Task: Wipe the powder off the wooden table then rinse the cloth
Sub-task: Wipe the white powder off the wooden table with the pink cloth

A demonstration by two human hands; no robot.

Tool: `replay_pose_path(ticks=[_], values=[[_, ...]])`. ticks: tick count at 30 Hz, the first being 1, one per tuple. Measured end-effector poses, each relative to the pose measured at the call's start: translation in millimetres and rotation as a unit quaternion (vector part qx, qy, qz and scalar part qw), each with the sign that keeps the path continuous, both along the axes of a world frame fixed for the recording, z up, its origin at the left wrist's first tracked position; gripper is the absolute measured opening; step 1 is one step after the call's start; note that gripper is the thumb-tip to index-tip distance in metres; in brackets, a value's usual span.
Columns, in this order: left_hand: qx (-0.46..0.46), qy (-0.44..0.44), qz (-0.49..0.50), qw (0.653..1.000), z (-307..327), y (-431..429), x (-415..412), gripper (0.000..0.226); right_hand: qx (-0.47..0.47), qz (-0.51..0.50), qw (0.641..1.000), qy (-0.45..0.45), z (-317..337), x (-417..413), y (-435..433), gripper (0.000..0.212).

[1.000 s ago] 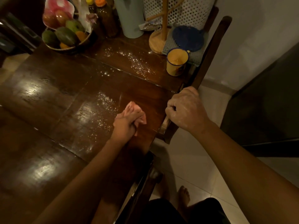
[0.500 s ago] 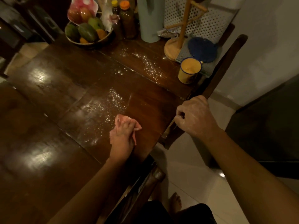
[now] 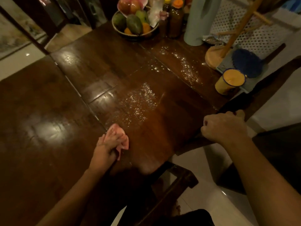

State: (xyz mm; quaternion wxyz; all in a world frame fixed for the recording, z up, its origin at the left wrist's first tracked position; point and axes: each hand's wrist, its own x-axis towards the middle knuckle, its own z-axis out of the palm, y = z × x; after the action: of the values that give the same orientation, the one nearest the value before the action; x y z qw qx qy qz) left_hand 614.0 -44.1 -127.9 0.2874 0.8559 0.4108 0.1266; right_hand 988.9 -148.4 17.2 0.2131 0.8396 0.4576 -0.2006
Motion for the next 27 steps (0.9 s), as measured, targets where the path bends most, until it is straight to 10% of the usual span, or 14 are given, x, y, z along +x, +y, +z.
replay_pose_path(ticks=[7, 17, 27], values=[[0.024, 0.017, -0.153, 0.988, -11.9, -38.4, -23.3, 0.045, 0.031, 0.002, 0.975, 0.218, -92.8, -37.0, 59.4, 0.069], [0.011, 0.107, 0.256, 0.961, -5.8, 71.1, 7.7, 0.055, 0.225, 0.013, 0.973, 0.039, -162.5, -65.0, 57.0, 0.074], [-0.007, 0.004, -0.065, 0.998, -4.4, 35.0, -27.5, 0.058, 0.28, 0.007, 0.959, 0.049, -167.2, -65.0, 58.0, 0.068]])
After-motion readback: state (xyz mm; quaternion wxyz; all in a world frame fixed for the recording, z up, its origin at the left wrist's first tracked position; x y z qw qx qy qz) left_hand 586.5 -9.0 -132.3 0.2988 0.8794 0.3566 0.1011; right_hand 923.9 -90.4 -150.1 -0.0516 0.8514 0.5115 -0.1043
